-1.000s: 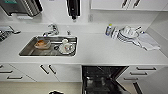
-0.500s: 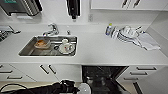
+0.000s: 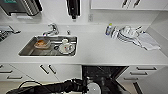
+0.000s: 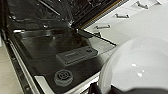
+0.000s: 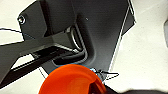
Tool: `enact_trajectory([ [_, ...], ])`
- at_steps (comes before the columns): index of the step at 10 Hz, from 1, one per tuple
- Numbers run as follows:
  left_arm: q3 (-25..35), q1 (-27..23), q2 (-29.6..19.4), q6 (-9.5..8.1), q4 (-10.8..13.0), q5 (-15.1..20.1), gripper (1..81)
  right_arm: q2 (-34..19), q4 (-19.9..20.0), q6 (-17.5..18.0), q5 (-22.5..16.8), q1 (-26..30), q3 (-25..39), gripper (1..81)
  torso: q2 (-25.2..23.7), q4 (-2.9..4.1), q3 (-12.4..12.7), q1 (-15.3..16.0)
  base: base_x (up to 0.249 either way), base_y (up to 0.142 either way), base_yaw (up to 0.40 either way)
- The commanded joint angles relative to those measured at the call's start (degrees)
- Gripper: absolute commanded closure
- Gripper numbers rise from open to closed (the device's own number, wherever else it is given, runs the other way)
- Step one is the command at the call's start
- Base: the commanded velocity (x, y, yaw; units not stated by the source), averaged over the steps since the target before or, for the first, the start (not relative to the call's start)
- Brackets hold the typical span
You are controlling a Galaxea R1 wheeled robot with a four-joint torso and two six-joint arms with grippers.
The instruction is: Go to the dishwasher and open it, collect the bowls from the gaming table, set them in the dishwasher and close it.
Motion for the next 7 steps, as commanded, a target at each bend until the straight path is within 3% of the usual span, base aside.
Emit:
enact_trajectory([
  [1, -1.77, -6.27, 3.71, -0.61, -0.56, 0.97, 81.1, -0.83, -0.21, 0.10, -4.09, -0.71, 0.07, 81.1, 0.00, 0.00, 0.00, 0.00, 0.000, 0.000, 0.000],
  [7, -5.48, -6.80, 9.36, -0.44, 0.06, 0.79, 81.1, -0.66, -0.12, 0.10, -4.17, -0.97, -0.03, 81.1, 0.02, 0.00, 0.00, 0.02, 0.000, 0.000, 0.000],
])
